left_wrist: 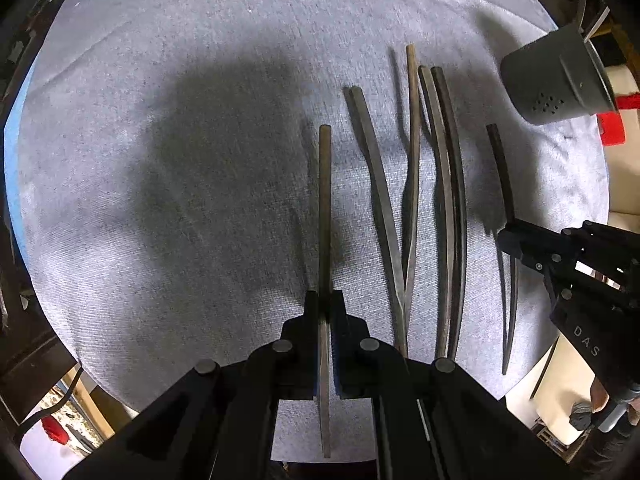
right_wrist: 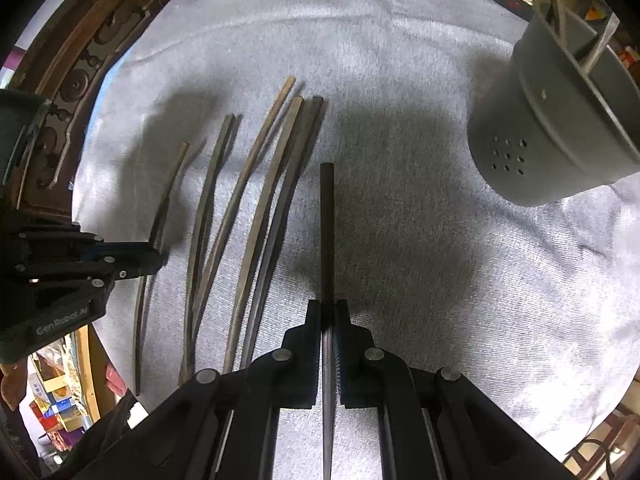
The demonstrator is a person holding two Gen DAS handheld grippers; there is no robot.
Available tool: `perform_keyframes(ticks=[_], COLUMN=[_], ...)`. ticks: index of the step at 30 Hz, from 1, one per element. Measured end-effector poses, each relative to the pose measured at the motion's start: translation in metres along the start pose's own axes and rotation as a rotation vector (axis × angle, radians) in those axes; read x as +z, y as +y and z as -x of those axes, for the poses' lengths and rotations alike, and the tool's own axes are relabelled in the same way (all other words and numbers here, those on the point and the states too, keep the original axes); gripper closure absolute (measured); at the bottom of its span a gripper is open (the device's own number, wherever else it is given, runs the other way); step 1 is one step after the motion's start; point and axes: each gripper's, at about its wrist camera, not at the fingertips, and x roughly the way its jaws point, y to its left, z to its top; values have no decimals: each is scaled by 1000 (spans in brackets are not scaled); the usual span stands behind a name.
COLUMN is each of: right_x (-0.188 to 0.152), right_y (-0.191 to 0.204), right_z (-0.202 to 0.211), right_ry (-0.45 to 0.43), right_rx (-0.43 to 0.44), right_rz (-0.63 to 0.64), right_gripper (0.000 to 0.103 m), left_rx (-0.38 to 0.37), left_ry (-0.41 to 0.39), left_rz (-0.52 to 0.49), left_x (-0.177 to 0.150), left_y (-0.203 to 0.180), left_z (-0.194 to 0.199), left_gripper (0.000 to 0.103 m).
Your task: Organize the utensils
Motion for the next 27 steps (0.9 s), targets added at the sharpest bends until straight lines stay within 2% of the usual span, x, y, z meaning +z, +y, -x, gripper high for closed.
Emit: perform_keyframes(ticks=[5, 11, 27], right_x=[0, -5, -5], right_y=[0, 5, 11], right_z=[7, 3, 9], right_ry=[-25, -9, -26], right_rx=[12, 2, 6], right_rz=[-11, -2, 2], right_gripper=[96, 96, 96], left_rx=[-16, -10, -35], left_ry=[-12, -5, -58], left_rz=[0, -7, -4], left_x=[-1, -7, -19], left_y=[3, 8, 20], left_z=[5, 4, 20], left_gripper=[98, 98, 98])
